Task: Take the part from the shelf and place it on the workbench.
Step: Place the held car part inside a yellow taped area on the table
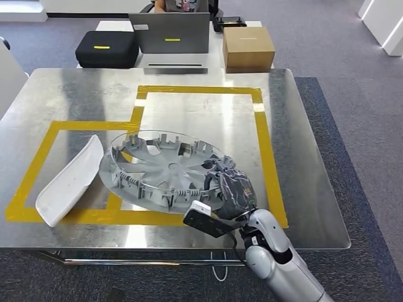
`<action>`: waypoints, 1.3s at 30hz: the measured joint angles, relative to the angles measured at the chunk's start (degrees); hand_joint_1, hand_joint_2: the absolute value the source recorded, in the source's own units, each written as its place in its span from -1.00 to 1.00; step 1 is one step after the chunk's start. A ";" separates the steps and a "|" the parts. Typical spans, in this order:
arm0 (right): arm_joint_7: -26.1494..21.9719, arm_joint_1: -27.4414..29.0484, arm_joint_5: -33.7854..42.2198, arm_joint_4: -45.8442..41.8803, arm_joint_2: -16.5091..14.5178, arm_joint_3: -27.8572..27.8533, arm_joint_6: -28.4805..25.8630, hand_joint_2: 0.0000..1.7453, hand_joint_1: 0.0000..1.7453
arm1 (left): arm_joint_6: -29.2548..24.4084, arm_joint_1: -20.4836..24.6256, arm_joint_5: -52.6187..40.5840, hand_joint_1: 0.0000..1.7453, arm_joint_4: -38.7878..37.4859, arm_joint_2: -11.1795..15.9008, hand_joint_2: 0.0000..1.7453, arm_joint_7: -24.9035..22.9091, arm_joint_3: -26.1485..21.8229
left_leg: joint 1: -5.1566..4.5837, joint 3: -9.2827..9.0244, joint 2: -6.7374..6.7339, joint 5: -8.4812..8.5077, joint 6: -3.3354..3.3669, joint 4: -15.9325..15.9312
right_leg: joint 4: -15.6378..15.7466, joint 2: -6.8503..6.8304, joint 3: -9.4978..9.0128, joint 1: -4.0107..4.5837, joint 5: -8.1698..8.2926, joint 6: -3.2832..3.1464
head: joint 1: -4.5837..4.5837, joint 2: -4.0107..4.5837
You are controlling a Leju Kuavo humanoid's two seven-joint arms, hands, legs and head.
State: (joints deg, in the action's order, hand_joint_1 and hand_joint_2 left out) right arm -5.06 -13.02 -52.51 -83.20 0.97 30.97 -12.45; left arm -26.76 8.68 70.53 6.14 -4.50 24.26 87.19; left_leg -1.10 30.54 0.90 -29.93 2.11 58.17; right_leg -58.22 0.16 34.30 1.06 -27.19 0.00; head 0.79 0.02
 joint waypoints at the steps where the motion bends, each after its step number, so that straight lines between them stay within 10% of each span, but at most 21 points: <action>1: 0.69 -1.23 -0.22 1.64 -0.01 -0.19 0.48 1.00 1.00 | 0.33 0.04 -0.36 -1.00 0.00 0.02 1.00 -0.26 0.25 | 0.00 -0.02 0.00 0.05 -0.01 0.00 | 0.00 -0.01 -0.03 0.00 0.04 -0.01 | 0.00 0.00; 14: 7.00 -14.45 -5.35 20.64 -2.20 -1.84 1.28 1.00 1.00 | 1.58 0.53 -3.22 -1.00 0.00 0.12 1.00 -3.88 1.62 | -0.09 -0.24 0.02 0.23 0.00 0.01 | 0.00 -0.08 -0.25 -0.09 0.25 0.03 | -0.01 0.00; 18: 6.69 -17.94 -6.57 26.89 -3.17 -2.20 1.08 -1.00 -1.00 | 1.58 0.56 -3.43 -1.00 0.00 0.23 1.00 -4.60 1.64 | -0.09 -0.24 0.02 0.29 -0.02 0.02 | 0.00 -0.06 -0.25 -0.09 0.31 0.04 | -0.01 0.00; 25: 5.16 -18.56 -6.42 31.03 -4.20 -2.32 1.10 -1.00 -1.00 | 1.30 0.60 -3.00 -1.00 0.00 0.37 1.00 -4.27 1.64 | -0.09 -0.20 0.02 0.28 -0.03 0.02 | 0.00 -0.06 -0.19 -0.09 0.31 0.04 | -0.01 0.00; 29: 3.34 -18.06 -5.68 31.48 -4.25 -2.18 1.72 -1.00 -1.00 | 1.15 0.60 -2.33 -1.00 0.00 0.40 -1.00 -3.55 1.64 | -0.09 -0.16 0.02 0.28 -0.03 0.02 | 0.00 -0.06 -0.15 -0.09 0.31 0.04 | 0.01 0.00; 39: -4.04 -11.69 2.66 20.37 -2.06 -1.73 7.79 -1.00 -1.00 | 1.14 0.15 0.80 -1.00 0.00 0.64 -1.00 -0.91 1.59 | -0.09 -0.13 0.02 0.24 -0.03 0.02 | 0.00 -0.06 -0.10 -0.09 0.27 0.01 | 0.00 0.00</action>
State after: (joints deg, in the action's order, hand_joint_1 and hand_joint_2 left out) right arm -9.09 -24.71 -49.85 -62.83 -1.09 29.23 -4.67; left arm -25.62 8.83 71.33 6.14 -3.86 23.34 88.78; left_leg -1.19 30.41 0.92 -29.69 2.08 58.19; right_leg -58.22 0.10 34.20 0.98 -26.92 0.01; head 0.79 0.02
